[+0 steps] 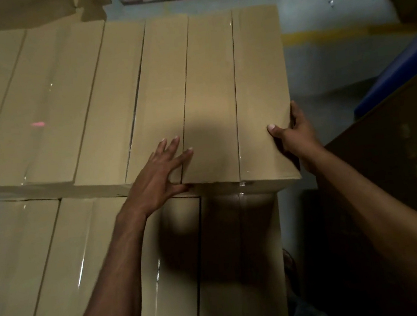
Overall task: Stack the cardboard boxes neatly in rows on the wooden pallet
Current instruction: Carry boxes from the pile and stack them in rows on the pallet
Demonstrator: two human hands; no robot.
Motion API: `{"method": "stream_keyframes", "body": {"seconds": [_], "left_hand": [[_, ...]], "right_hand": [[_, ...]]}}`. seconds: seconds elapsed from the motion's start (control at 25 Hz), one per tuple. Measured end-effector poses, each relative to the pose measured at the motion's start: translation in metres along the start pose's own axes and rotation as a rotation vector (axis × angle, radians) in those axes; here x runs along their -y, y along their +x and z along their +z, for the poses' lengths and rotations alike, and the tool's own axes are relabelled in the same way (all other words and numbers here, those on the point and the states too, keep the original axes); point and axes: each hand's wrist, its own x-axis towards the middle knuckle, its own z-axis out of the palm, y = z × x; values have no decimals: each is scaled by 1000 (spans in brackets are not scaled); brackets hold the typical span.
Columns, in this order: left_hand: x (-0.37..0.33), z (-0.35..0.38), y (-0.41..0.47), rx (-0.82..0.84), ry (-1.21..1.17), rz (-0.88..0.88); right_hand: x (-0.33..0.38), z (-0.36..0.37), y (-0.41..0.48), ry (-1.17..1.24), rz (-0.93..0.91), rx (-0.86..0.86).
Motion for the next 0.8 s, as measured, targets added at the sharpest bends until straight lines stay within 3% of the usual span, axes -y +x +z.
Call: {"method": "stream_keyframes", "body": {"seconds": [0.64,0.8], "left_hand": [[-4,11,-2,-94,11,4],[-6,8,0,-53,-31,-15]], "right_hand": [[-2,-7,14,-57,-24,25],[-9,-9,16,-81,-21,45]]}}
